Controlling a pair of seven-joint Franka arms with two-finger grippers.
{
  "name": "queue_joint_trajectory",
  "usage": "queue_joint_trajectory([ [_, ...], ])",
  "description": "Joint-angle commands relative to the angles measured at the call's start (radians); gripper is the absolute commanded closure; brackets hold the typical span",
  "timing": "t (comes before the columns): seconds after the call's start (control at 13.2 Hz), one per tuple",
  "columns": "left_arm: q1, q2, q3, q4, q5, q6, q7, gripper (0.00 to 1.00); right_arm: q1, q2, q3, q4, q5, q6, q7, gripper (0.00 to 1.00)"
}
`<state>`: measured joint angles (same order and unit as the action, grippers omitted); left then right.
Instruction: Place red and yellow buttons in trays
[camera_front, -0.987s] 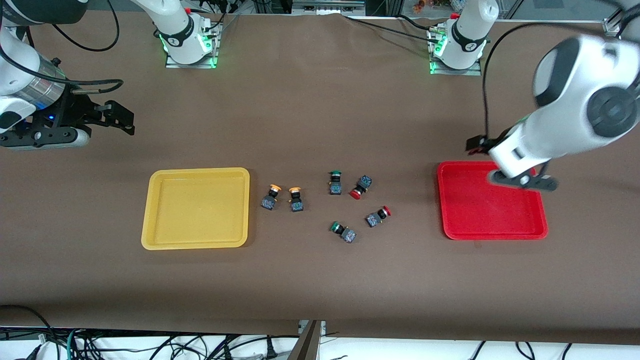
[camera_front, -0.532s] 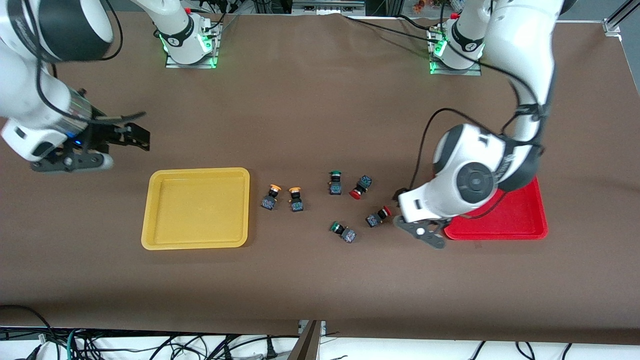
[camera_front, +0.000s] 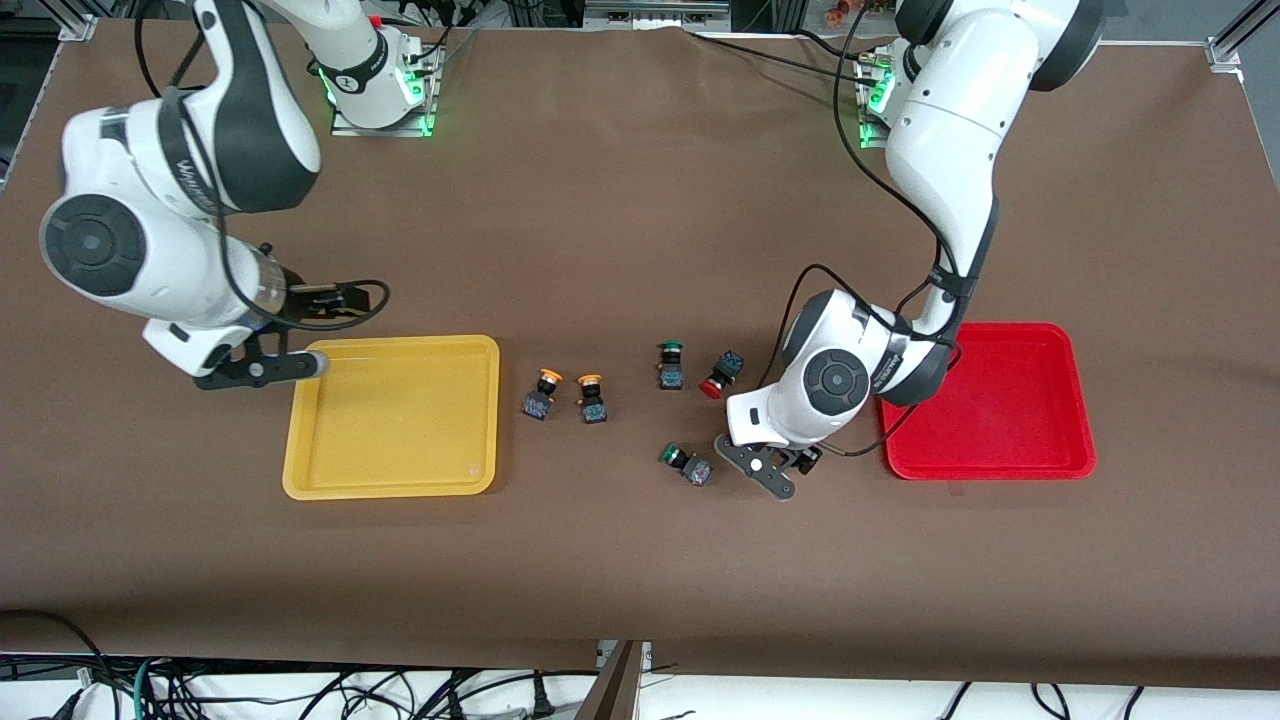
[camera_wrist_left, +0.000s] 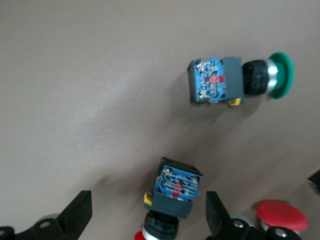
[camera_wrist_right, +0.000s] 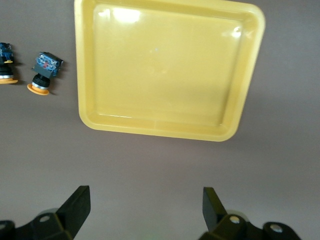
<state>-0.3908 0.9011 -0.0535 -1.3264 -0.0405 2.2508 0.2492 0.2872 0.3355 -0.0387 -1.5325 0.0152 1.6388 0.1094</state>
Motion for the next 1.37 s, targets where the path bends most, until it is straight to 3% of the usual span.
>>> queue_joint_trajectory([
  [0.0, -0.016, 0.021, 0.006, -0.013, -0.015, 0.033, 0.036, 0.00, 0.074, 0.141, -0.001, 0.110, 0.052, 0.053, 0.196, 0.01],
  [0.15, -0.040, 0.019, 0.006, -0.039, -0.015, 0.033, 0.036, 0.02, 0.113, 0.241, -0.001, 0.120, 0.150, 0.206, 0.320, 0.01],
  [0.38, -0.031, 0.009, 0.006, -0.045, -0.015, 0.030, 0.036, 0.91, 0.164, 0.359, -0.001, 0.120, 0.209, 0.416, 0.452, 0.01],
  [0.46, -0.030, 0.004, 0.006, -0.043, -0.015, 0.029, 0.039, 1.00, 0.174, 0.387, -0.001, 0.120, 0.216, 0.462, 0.493, 0.01],
  [0.68, -0.008, -0.074, 0.018, -0.042, -0.015, -0.047, 0.048, 1.00, 0.199, 0.447, -0.001, 0.118, 0.223, 0.542, 0.558, 0.01],
  [0.99, 0.191, -0.209, 0.040, -0.036, 0.063, -0.491, 0.210, 1.00, 0.222, 0.490, -0.001, 0.114, 0.223, 0.590, 0.593, 0.02],
  [1.14, 0.248, -0.202, 0.041, -0.051, 0.094, -0.545, 0.286, 1.00, 0.225, 0.502, -0.001, 0.110, 0.223, 0.590, 0.593, 0.06],
  [1.29, 0.286, -0.200, 0.041, -0.132, 0.099, -0.484, 0.294, 1.00, 0.230, 0.505, -0.001, 0.107, 0.223, 0.589, 0.593, 0.19],
])
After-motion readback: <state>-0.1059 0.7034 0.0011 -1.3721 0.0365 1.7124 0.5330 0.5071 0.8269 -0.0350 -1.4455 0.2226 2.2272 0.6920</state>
